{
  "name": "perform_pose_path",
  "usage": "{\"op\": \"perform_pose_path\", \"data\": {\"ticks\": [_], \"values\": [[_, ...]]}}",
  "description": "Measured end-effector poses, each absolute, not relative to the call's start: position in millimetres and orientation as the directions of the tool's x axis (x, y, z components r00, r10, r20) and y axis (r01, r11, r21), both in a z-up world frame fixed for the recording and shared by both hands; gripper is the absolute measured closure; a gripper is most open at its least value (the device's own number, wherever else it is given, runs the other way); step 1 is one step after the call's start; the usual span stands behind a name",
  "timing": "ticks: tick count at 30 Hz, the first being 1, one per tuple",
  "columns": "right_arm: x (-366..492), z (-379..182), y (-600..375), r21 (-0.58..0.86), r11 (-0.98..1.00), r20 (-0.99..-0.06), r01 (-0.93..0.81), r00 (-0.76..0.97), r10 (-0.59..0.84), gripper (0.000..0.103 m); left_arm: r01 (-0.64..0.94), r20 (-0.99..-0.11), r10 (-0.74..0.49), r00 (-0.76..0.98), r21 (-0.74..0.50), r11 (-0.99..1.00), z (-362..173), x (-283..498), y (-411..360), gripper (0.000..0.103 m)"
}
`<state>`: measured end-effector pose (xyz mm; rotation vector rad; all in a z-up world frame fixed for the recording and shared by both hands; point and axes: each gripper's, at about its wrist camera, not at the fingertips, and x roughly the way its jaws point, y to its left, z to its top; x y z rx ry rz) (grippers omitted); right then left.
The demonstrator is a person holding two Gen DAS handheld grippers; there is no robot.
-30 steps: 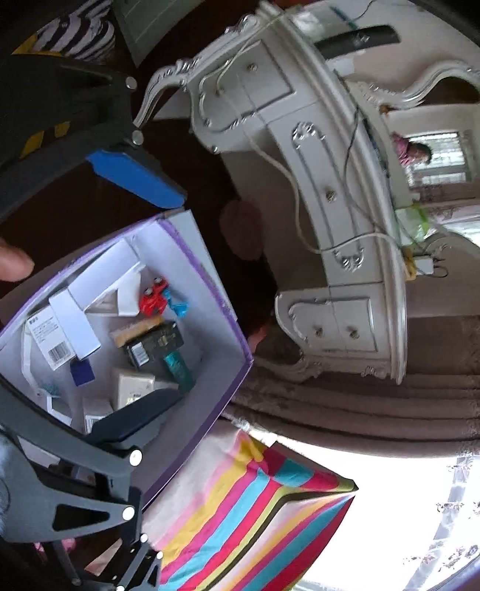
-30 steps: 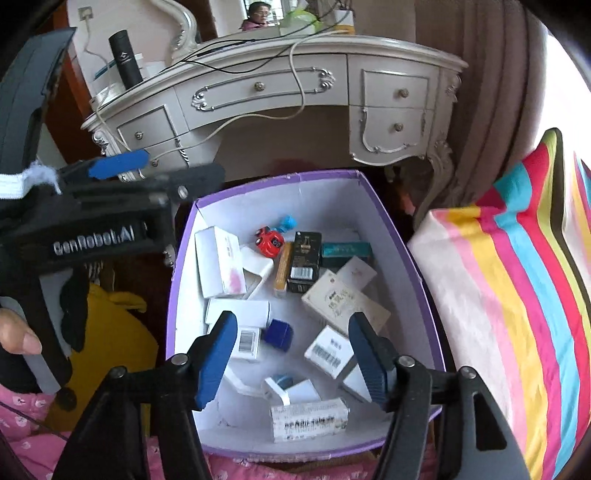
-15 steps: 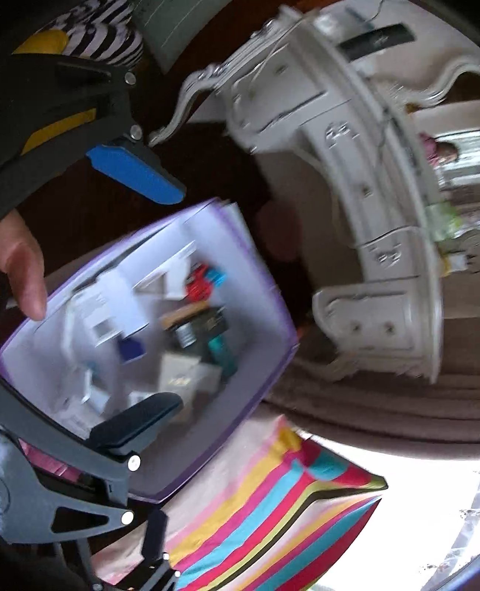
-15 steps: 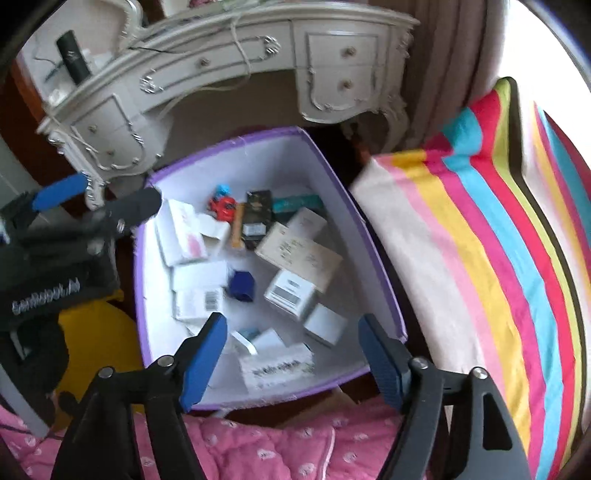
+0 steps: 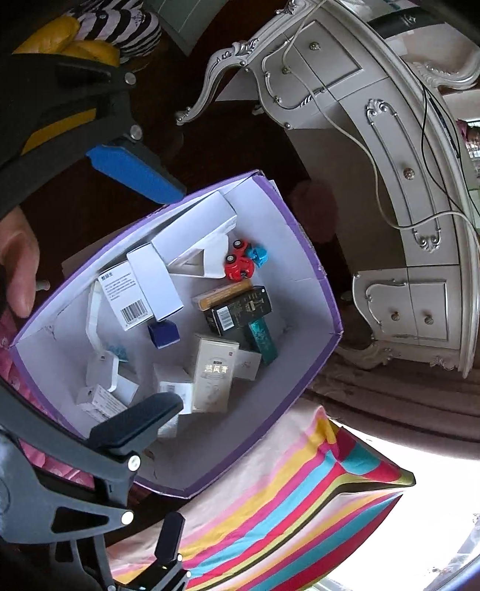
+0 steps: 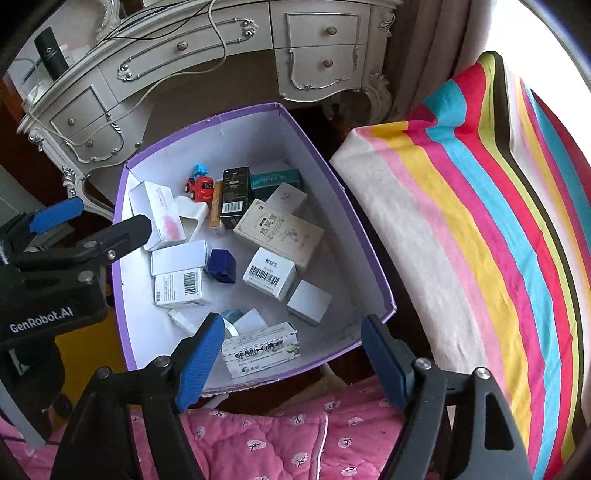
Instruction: Organize rigid objects
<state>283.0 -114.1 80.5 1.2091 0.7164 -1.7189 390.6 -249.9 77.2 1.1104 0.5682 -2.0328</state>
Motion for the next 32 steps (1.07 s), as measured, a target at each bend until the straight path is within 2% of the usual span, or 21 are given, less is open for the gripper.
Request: {"op": "perform_pose_path", "data": {"ticks": [23, 32], "values": [[294, 72, -116, 0.021, -0.403, -0.940, 0.915, -0.119, -0.321, 0.026, 0.792, -0.863, -0.391, -0.319, -0.016, -0.611, 63, 392, -258, 0.000], [296, 71, -113, 0.015, -0.397, -0.939, 0.918, -0.124, -0.320, 0.026, 0.799, -0.884, -0.340, -0.321, -0.060, -0.599, 55, 392, -258, 0.000]]}}
